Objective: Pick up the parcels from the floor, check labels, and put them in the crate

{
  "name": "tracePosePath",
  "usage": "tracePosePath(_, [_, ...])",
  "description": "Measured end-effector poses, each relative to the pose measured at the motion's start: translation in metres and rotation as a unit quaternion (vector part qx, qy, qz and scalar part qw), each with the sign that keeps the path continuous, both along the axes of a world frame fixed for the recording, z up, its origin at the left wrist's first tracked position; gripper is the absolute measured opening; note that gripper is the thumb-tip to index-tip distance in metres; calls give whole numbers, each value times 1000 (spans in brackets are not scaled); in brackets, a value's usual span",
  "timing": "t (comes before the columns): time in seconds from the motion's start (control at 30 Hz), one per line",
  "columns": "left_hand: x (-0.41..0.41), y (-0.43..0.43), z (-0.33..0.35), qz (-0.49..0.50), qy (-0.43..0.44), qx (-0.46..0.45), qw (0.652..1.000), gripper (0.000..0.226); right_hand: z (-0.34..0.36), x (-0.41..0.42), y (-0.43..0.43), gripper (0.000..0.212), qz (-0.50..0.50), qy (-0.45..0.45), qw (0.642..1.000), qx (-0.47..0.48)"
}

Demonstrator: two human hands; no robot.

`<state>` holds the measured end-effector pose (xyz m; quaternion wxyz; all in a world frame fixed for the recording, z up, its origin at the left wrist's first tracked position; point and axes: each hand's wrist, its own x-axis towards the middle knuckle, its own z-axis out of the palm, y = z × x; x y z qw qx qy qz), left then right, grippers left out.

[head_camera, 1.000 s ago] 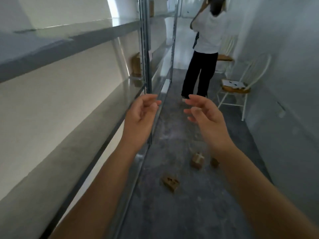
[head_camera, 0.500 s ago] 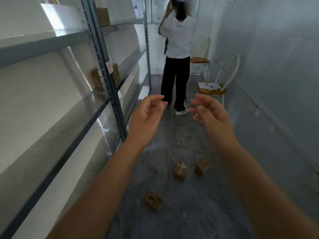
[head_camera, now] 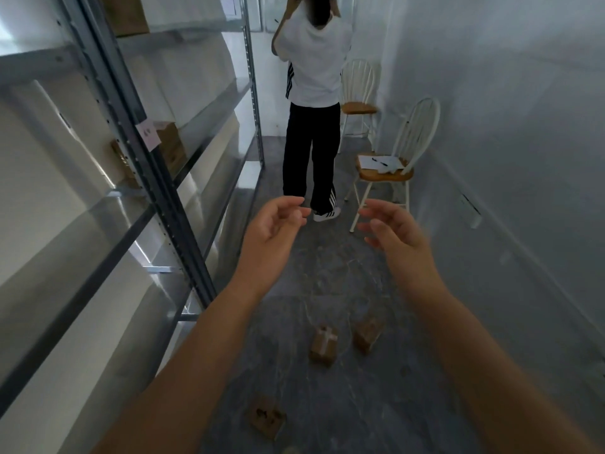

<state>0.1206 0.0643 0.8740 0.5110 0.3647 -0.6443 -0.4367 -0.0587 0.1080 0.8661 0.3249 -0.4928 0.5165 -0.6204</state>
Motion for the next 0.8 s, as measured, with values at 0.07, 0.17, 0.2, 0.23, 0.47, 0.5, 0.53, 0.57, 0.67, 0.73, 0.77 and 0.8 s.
tracePosePath(0.07, [-3,-30,-5,-9,1,11,1000,19,-3,-3,-27,27,-8,4,1000,13])
tracePosePath(0.17, [-9,-77,-10,-34,2,12,999,19,-7,-11,-65,28,-14,26,999,25])
tracePosePath(0.2, [-13,-94,-11,-46,-3,15,999,19,-8,-14,-78,27,-18,27,999,28])
tracePosePath(0.23, [-19,-109,-14,-58,-9,15,998,19,-10,-19,-90,28,-25,27,999,26])
tracePosePath(0.47, [-65,-178,-38,-80,0,67,995,19,-29,-54,-151,28,-43,8,997,59])
tracePosePath(0.5, [-71,-186,-41,-76,1,76,994,19,-33,-59,-161,28,-43,6,997,64])
tracePosePath(0.53, [-78,-194,-44,-72,1,83,994,19,-37,-65,-170,28,-42,4,997,67])
tracePosePath(0.57, [-84,-202,-46,-70,-1,86,994,19,-40,-71,-179,28,-39,2,997,70])
tracePosePath(0.67, [-103,-222,-52,-70,-1,95,993,19,-51,-91,-206,26,-19,4,997,80])
tracePosePath(0.73, [-116,-233,-55,-61,9,106,992,19,-56,-106,-223,26,-7,6,996,87])
tracePosePath(0.77, [-123,-238,-57,-52,11,112,992,19,-59,-114,-230,26,-2,4,996,92])
tracePosePath(0.8, [-129,-243,-60,-44,10,118,992,19,-63,-122,-238,27,6,1,995,97])
